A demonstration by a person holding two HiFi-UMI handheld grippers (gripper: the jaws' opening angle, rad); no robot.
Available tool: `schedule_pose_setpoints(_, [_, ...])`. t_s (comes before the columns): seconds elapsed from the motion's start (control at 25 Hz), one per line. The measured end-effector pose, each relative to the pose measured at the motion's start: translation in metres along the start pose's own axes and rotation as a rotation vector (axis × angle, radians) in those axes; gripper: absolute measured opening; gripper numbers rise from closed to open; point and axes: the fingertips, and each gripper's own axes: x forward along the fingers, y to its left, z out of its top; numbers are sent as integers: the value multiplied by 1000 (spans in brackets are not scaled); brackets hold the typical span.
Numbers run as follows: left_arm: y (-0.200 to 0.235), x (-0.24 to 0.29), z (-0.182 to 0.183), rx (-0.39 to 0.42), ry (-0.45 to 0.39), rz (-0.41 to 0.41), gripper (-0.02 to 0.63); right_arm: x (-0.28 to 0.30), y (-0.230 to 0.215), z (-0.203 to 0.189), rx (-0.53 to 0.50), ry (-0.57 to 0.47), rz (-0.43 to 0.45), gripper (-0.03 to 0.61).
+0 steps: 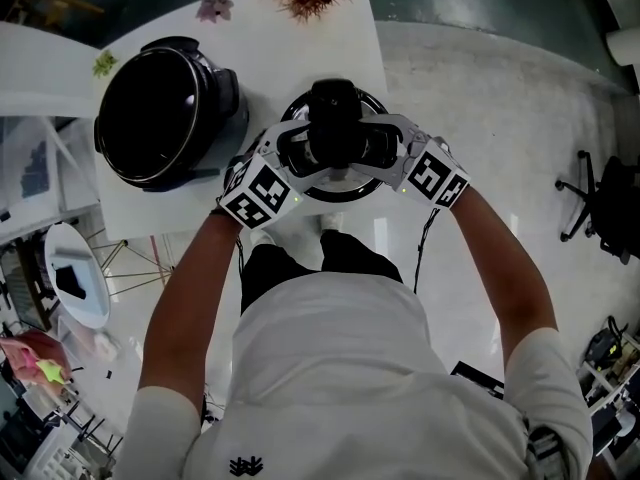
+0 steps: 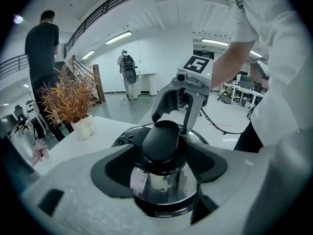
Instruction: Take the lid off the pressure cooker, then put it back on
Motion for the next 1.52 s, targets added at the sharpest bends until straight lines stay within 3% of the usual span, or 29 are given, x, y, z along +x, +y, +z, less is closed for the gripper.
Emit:
schedule_pose_setpoints(0.4, [1, 21, -1, 18, 21, -29, 333, 16, -1, -6, -34, 24, 54, 282])
schedule_pose_setpoints(0.68, [0, 29, -4, 23, 29, -61, 296, 17, 0, -5, -27, -1, 80, 279])
schedule_pose_setpoints(1.52, [-8, 22, 8, 8, 40, -79, 288, 5, 4, 3, -21, 38, 85, 273])
